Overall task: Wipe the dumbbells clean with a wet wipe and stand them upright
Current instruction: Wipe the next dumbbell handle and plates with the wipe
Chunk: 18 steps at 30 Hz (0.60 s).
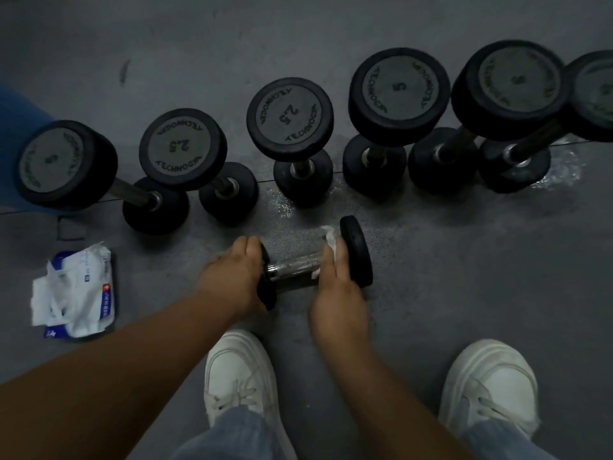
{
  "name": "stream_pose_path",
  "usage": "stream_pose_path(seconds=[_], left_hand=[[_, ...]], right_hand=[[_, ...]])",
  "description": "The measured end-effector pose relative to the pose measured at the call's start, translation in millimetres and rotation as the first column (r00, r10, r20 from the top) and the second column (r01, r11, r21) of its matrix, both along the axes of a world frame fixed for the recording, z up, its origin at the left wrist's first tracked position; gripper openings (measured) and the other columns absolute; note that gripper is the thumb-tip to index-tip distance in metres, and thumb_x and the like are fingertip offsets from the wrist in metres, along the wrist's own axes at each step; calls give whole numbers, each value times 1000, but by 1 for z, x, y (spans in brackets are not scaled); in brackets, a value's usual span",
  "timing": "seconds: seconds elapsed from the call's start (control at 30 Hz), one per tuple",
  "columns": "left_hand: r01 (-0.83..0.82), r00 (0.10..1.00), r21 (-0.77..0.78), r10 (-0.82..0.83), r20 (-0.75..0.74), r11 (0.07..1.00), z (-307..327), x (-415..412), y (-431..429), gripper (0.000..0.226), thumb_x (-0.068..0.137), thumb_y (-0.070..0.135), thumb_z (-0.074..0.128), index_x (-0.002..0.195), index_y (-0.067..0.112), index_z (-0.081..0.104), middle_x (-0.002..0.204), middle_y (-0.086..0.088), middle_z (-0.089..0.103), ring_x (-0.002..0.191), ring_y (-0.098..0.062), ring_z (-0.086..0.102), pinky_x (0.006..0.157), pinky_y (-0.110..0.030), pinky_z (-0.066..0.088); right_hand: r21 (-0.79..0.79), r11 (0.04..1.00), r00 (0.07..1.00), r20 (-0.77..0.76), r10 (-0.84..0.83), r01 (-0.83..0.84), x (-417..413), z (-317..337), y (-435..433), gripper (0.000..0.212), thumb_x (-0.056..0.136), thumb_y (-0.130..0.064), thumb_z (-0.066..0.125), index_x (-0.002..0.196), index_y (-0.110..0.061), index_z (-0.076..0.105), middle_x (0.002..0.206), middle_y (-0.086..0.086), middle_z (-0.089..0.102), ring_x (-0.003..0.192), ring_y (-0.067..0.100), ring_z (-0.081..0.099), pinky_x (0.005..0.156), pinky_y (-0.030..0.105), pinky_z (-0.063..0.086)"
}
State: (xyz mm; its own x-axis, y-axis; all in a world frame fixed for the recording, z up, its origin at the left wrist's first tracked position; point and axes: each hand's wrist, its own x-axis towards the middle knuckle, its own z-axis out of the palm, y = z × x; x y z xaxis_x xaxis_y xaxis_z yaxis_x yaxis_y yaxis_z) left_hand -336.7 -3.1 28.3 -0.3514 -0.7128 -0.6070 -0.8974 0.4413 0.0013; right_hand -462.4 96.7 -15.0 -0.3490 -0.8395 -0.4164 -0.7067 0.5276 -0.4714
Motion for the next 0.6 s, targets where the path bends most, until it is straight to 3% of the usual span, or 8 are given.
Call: stream_pose_path(seconds=[0.13, 0.23, 0.3, 0.37, 0.43, 0.5, 0.53, 0.6], left_hand=[[-33, 999, 12, 34, -42, 999, -3, 4, 2, 93, 56, 38, 87, 129, 15, 33, 131, -5, 40, 108, -31, 58, 77, -34, 43], [-18, 999, 26, 19, -43, 999, -4, 3, -1, 93, 56, 37, 88, 127, 15, 33, 130, -4, 40, 110, -30, 57, 75, -32, 39], [-25, 999, 21, 26, -45, 999, -6, 4, -2, 90, 56, 37, 87, 125, 17, 34, 130, -3, 40, 109, -28, 57, 74, -30, 37], [-12, 999, 9, 13, -48, 1000, -7, 5, -2, 91, 56, 38, 87, 127, 17, 33, 131, -2, 39, 109, -28, 57, 76, -30, 40], [-11, 999, 16, 12, -38, 1000, -6, 4, -2, 97, 56, 38, 88, 131, 15, 31, 133, -3, 38, 110, -29, 57, 80, -32, 44], [-14, 999, 18, 14, -33, 1000, -5, 4, -4, 101, 57, 38, 88, 135, 14, 29, 137, -4, 36, 113, -29, 56, 84, -34, 45], [-12, 999, 17, 12, -31, 1000, -4, 3, -4, 101, 57, 38, 87, 136, 14, 28, 137, -4, 36, 114, -29, 56, 86, -34, 45], [-13, 999, 16, 14, -35, 1000, -4, 3, -3, 99, 59, 39, 86, 135, 15, 28, 137, -4, 36, 114, -29, 56, 86, -33, 45]], right_hand=[[17, 979, 973, 99, -206, 205, 2, -4, -20, 53, 101, -15, 38, 151, -23, 25, 161, -9, 13, 109, 28, 62, 87, 36, 49], [-100, 995, 970, 244, 10, 15, 6, -4, -11, 41, 103, -33, 33, 144, -40, 33, 137, -1, 54, 113, 29, 60, 96, 41, 48], [-154, 988, 976, 215, 31, 2, -2, -12, -7, 42, 101, -28, 35, 138, -48, 36, 140, -13, 51, 111, 23, 61, 97, 41, 48], [-228, 967, 976, 205, -70, 117, -10, -19, -10, 52, 96, -10, 40, 140, -38, 42, 147, -18, 41, 114, 19, 61, 95, 40, 50], [-310, 907, 907, 392, -151, 285, -2, -16, -5, 53, 90, 3, 42, 132, -25, 57, 138, -10, 53, 106, 13, 64, 84, 32, 56], [-163, 780, 673, 629, -390, 605, 19, -8, 12, 43, 91, 8, 40, 113, -16, 68, 115, 4, 65, 72, 9, 66, 57, 18, 52], [82, 624, 389, 716, -579, 777, 26, -8, 19, 38, 94, 6, 38, 107, -14, 67, 102, 8, 67, 58, 9, 62, 46, 16, 46], [649, 146, -425, 635, -645, 747, 28, -11, 20, 30, 99, 1, 35, 108, -10, 62, 88, 10, 64, 57, 13, 60, 41, 18, 47]])
